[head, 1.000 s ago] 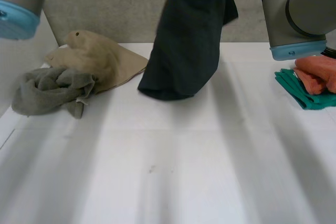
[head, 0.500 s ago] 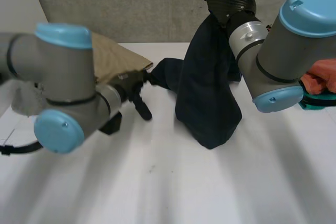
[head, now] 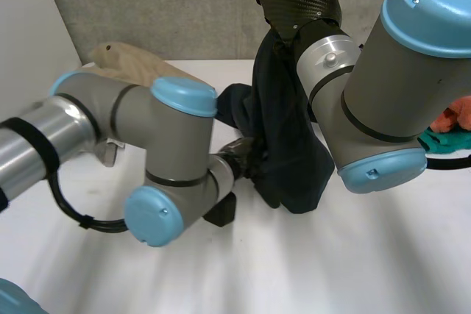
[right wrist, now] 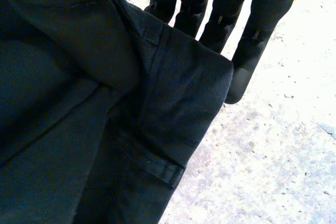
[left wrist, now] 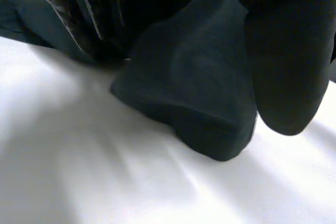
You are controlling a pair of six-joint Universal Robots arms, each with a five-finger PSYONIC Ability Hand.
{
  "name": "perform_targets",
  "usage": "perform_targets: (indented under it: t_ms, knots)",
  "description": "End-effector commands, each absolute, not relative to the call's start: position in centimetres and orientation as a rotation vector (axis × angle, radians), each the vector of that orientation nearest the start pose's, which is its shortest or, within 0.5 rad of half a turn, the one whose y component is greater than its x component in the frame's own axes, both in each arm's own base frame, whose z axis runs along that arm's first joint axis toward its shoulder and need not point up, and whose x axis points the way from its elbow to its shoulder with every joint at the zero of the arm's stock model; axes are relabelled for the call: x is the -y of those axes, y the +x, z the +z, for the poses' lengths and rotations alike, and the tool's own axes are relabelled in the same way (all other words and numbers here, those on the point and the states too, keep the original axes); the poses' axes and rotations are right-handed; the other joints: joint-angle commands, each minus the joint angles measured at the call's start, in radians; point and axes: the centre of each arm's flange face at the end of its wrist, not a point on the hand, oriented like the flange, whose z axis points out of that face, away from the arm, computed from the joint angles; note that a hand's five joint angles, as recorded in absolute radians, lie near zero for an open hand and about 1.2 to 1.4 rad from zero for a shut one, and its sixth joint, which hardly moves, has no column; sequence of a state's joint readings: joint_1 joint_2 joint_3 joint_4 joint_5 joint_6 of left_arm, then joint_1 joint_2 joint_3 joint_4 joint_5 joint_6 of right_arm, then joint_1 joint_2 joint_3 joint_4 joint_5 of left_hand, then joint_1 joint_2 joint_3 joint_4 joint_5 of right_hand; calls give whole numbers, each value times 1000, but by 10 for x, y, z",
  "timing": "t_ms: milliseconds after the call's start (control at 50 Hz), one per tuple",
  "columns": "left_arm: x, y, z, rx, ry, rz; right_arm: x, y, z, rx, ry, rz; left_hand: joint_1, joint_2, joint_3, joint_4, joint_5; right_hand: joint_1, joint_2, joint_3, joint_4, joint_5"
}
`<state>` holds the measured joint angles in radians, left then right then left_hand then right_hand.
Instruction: Fold the laundry.
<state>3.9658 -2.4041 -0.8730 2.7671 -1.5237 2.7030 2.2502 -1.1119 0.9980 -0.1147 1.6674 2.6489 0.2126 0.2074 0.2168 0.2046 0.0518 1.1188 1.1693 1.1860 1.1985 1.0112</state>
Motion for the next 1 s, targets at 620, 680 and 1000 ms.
perform_targets:
  t_ms: [620, 680, 1000]
  knots:
    - [284, -294, 323, 2198, -953, 1917, 284, 298, 276, -1997, -1380, -2033, 1184, 1189, 1179, 1192, 1170, 277, 227, 210, 198, 211]
    - [285, -305, 292, 2258, -1098, 1826, 285, 297, 256, -2056, -1440, -1947, 1184, 1189, 1179, 1192, 1170, 277, 227, 210, 198, 211]
    - [333, -324, 192, 2451, -1104, 1730, 347, 336, 212, -1947, -1240, -2232, 1184, 1189, 1179, 1192, 1170, 277, 227, 210, 198, 211]
